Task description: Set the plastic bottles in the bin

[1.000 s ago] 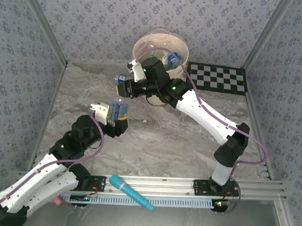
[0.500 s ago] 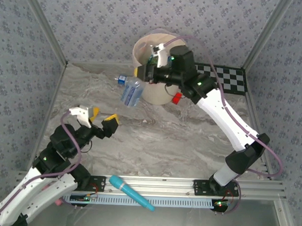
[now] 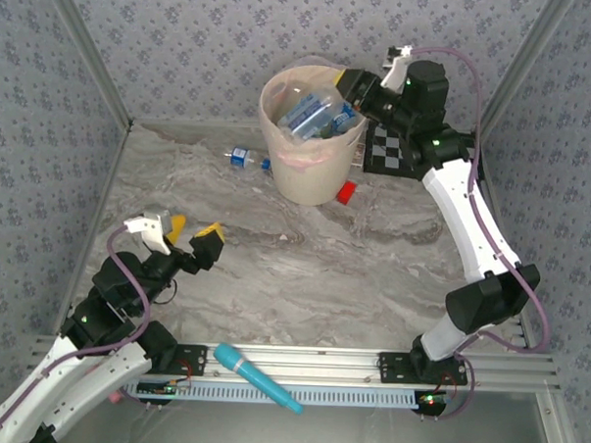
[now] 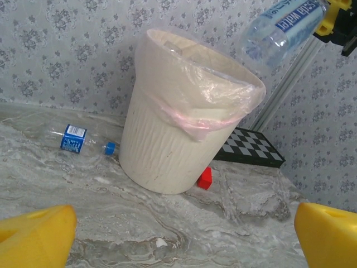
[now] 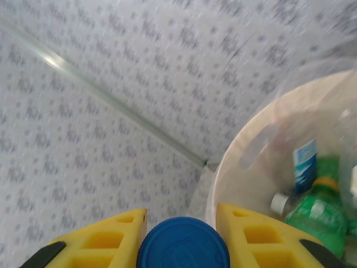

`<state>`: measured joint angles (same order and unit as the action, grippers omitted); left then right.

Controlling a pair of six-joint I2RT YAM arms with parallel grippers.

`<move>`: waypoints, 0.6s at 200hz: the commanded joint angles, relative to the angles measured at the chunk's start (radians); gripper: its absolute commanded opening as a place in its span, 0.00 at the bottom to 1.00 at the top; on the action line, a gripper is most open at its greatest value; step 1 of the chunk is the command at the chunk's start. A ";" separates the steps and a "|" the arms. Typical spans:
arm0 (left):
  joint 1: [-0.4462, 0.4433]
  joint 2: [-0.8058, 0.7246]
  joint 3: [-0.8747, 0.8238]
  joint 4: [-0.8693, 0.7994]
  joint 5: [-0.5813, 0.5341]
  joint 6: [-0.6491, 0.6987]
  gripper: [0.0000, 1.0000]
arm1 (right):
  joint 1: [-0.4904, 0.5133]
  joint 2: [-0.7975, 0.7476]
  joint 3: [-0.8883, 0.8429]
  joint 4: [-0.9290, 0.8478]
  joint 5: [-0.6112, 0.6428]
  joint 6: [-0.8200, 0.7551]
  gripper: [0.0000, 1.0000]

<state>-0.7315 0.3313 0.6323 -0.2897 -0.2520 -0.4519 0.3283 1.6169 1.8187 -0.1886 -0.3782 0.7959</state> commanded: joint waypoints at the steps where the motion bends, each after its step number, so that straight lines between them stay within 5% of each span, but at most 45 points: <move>1: 0.000 -0.008 0.011 0.008 0.000 -0.019 1.00 | -0.028 0.060 0.020 0.083 0.121 0.083 0.30; 46: 0.001 -0.027 0.013 -0.008 -0.007 -0.019 1.00 | -0.029 0.171 0.088 0.086 0.222 0.088 0.30; 99: 0.000 -0.071 0.008 -0.050 -0.037 -0.019 1.00 | -0.004 0.261 0.132 0.042 0.131 0.148 0.30; 120: 0.000 -0.081 0.001 -0.052 -0.044 -0.021 1.00 | 0.003 0.266 0.155 -0.030 0.125 0.120 0.46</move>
<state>-0.7315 0.2691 0.6308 -0.3370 -0.2707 -0.4648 0.3149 1.8797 1.9068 -0.1589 -0.2253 0.9157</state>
